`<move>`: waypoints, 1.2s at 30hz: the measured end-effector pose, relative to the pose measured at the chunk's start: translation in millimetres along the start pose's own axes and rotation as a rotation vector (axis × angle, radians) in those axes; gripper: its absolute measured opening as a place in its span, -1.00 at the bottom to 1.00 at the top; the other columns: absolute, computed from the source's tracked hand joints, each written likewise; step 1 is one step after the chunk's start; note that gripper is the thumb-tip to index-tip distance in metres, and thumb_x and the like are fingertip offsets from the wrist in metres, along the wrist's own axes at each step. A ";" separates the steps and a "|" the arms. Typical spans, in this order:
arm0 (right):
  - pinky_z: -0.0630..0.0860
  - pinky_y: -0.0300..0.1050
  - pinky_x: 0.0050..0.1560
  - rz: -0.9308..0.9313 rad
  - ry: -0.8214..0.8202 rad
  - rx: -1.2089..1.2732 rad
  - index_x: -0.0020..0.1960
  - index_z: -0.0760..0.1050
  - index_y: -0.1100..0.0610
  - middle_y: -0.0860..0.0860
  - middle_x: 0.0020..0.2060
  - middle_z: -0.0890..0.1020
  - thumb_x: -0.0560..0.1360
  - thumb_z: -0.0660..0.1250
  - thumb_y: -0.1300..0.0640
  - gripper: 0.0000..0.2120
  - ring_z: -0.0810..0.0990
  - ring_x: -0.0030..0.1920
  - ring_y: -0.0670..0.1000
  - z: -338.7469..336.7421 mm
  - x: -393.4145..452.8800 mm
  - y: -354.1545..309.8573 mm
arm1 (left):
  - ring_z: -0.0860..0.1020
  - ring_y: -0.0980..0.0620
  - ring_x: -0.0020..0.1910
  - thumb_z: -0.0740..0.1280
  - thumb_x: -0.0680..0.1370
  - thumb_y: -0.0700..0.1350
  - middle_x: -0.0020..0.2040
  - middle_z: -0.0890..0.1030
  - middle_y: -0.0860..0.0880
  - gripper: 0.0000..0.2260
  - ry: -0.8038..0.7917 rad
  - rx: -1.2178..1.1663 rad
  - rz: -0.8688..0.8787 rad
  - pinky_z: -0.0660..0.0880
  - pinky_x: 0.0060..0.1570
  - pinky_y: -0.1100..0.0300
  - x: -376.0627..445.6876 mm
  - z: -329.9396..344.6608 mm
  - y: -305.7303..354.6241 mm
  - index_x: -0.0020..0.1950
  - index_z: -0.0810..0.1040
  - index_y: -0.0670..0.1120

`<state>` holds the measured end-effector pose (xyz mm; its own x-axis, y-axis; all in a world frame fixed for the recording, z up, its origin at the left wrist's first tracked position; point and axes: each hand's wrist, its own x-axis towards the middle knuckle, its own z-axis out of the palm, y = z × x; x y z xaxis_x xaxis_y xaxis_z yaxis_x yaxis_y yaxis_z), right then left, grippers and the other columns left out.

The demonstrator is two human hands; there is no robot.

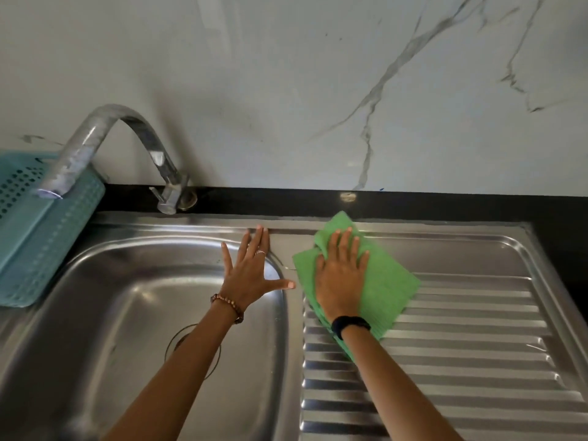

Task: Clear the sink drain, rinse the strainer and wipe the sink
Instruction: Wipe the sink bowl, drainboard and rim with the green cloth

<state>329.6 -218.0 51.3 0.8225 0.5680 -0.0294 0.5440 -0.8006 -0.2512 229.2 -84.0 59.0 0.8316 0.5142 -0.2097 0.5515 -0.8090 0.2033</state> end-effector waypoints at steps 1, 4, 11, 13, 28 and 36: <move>-0.19 0.21 0.48 -0.072 -0.009 -0.003 0.52 -0.12 0.19 0.19 0.53 -0.07 0.62 -0.10 -0.02 -0.45 -0.09 0.53 0.21 4.5 -0.8 -12.9 | -0.23 -0.05 0.52 -0.14 0.13 0.60 0.55 -0.19 -0.03 0.13 0.015 0.005 -0.002 -0.33 0.35 -0.28 0.6 2.6 -1.2 0.50 -0.25 -0.08; -0.24 0.19 0.48 -0.257 -0.052 -0.011 0.52 -0.13 0.17 0.16 0.53 -0.10 0.63 -0.10 0.01 -0.47 -0.12 0.53 0.21 11.7 1.5 -33.1 | -0.21 -0.05 0.52 0.20 0.30 0.43 0.54 -0.23 0.01 0.02 0.023 0.020 -0.021 -0.37 0.31 -0.32 0.8 4.5 -2.7 0.46 -0.33 -0.03; -0.25 0.13 0.49 -0.546 -0.109 -0.041 0.52 -0.01 0.04 0.00 0.54 0.03 0.63 -0.07 0.01 -0.52 -0.09 0.54 0.06 6.0 11.3 -19.6 | -0.24 -0.09 0.51 0.06 0.22 0.54 0.50 -0.29 0.06 0.02 -0.010 0.065 -0.067 -0.34 0.29 -0.39 -3.1 -8.3 4.9 0.36 -0.44 0.05; -0.24 0.14 0.49 -0.467 -0.089 -0.012 0.51 -0.01 0.01 -0.04 0.54 0.03 0.62 -0.08 0.01 -0.53 -0.08 0.54 0.01 0.2 9.0 2.1 | -0.25 -0.09 0.51 -0.23 -0.03 0.64 0.46 -0.34 0.08 0.15 -0.040 0.059 -0.076 -0.36 0.29 -0.37 -2.8 -12.1 7.0 0.38 -0.46 0.03; -0.11 0.21 0.48 -0.129 -0.031 -0.046 0.52 0.01 0.05 0.07 0.53 0.04 0.62 -0.07 -0.01 -0.52 0.02 0.53 0.14 -19.5 -3.9 55.9 | -0.23 -0.12 0.51 -0.48 -0.22 0.60 0.54 -0.22 -0.04 0.34 -0.032 0.033 -0.028 -0.34 0.30 -0.37 -3.1 -9.7 6.8 0.47 -0.35 -0.05; -0.10 0.15 0.52 -0.476 -0.110 -0.072 0.51 0.06 0.08 0.07 0.51 0.16 0.63 -0.01 0.02 -0.54 0.07 0.51 0.21 5.1 5.2 -21.0 | -0.22 -0.13 0.51 0.21 0.36 0.39 0.55 -0.21 -0.02 -0.03 -0.019 -0.012 0.009 -0.31 0.29 -0.41 -0.4 -1.7 -1.2 0.45 -0.35 0.00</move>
<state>321.6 -197.3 51.5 0.4592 0.8878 -0.0309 0.8685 -0.4560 -0.1944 228.3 -82.8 60.5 0.8353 0.5012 -0.2261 0.5448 -0.8101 0.2169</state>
